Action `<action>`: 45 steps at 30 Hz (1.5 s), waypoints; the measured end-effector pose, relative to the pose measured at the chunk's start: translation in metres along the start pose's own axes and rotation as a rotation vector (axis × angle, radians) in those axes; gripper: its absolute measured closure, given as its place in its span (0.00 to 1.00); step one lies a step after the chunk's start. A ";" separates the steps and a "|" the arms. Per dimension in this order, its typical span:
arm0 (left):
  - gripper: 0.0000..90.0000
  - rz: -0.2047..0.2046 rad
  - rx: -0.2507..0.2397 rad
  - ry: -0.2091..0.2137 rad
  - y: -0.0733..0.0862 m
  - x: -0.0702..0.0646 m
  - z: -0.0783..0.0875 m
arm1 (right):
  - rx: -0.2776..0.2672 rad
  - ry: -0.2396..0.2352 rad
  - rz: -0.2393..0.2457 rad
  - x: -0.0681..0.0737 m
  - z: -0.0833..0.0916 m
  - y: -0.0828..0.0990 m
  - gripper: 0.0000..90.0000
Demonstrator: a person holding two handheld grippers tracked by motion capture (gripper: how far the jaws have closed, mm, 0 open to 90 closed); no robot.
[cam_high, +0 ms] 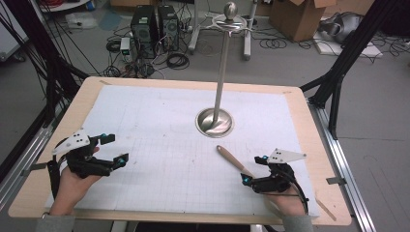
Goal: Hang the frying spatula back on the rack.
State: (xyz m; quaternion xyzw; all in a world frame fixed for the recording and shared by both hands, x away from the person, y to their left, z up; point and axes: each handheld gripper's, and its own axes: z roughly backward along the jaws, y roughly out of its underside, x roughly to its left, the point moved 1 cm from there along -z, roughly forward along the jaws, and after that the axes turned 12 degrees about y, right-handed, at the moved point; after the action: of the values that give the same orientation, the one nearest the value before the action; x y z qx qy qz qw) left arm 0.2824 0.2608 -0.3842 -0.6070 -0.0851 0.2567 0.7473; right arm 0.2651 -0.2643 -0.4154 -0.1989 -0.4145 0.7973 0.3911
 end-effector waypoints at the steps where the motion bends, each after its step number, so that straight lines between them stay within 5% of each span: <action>1: 0.07 0.002 -0.003 0.000 0.000 0.000 0.000 | 0.004 0.005 0.002 0.000 0.000 0.001 0.16; 7: 0.07 0.003 0.002 0.004 0.000 0.000 -0.001 | 0.029 0.033 0.013 -0.002 -0.003 0.006 0.17; 17: 0.07 0.004 0.008 0.007 0.001 0.000 -0.003 | 0.016 0.078 -0.045 -0.008 -0.002 0.013 0.17; 27: 0.07 0.007 0.009 0.002 0.003 0.002 -0.002 | 0.045 0.117 -0.028 -0.006 -0.010 0.023 0.18; 45: 0.07 0.010 0.018 0.001 0.004 0.002 -0.004 | 0.061 0.195 -0.045 -0.005 -0.010 0.035 0.43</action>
State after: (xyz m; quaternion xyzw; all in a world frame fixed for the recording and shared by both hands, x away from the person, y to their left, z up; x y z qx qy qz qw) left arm 0.2848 0.2592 -0.3890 -0.6008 -0.0791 0.2608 0.7515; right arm 0.2588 -0.2754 -0.4500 -0.2543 -0.3543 0.7774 0.4533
